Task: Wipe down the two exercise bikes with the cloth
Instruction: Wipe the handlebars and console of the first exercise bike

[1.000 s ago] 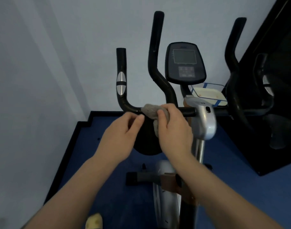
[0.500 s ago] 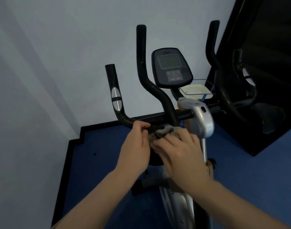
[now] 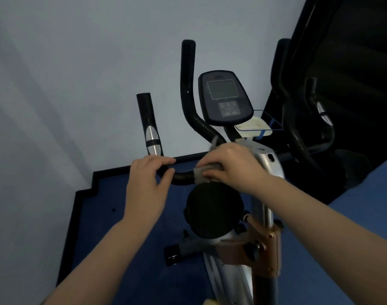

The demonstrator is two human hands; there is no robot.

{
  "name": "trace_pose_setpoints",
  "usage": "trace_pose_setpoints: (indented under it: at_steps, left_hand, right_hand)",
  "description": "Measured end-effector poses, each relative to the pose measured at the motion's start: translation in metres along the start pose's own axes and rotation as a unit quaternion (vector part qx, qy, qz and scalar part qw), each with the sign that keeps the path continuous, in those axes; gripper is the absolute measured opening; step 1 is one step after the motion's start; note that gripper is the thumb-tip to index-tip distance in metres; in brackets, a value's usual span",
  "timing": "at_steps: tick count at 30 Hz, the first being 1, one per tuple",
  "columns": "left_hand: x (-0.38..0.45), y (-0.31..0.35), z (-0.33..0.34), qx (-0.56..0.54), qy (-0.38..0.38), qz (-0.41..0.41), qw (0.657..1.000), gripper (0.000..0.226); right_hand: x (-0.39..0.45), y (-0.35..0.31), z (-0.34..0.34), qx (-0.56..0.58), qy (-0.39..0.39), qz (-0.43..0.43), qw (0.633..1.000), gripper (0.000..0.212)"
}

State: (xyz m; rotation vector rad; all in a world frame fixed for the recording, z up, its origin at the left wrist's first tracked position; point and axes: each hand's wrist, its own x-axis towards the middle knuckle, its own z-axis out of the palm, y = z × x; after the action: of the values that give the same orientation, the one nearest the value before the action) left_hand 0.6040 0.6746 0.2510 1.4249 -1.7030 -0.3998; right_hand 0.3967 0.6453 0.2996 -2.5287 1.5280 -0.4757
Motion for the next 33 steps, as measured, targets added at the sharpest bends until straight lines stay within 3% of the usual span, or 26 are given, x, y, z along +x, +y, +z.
trace_pose_setpoints:
  at_steps: [5,9,14,18,21,27,33]
  left_hand:
    - [-0.003,0.000,0.007,0.034,0.031,0.005,0.999,0.018]
    - [0.000,-0.001,0.005,0.036,0.031,-0.001,0.999,0.021]
    - [-0.004,0.000,0.010,0.026,0.057,-0.004,0.998,0.022]
    - [-0.005,-0.002,0.004,0.015,0.028,-0.004,0.999,0.032]
    - [-0.005,-0.009,0.003,-0.049,0.042,-0.020,0.998,0.045]
    - [0.006,-0.026,-0.014,-0.114,-0.011,0.004,0.993,0.044]
    - [0.038,-0.053,-0.041,-0.101,-0.025,0.043,0.994,0.041]
  right_hand:
    - [0.019,0.001,-0.005,-0.003,-0.094,-0.064,0.994,0.031]
    - [0.022,0.009,-0.004,-0.001,-0.086,-0.077,0.993,0.033]
    - [0.043,-0.011,0.010,0.126,-0.146,-0.065,0.979,0.032]
    - [0.032,-0.007,-0.002,-0.030,-0.146,-0.073,0.986,0.026]
    - [0.038,-0.043,0.020,-0.127,-0.088,-0.081,0.985,0.024]
    - [0.027,-0.033,0.011,-0.092,-0.112,0.073,0.987,0.025]
    - [0.049,-0.091,0.046,-0.143,-0.098,0.171,0.970,0.017]
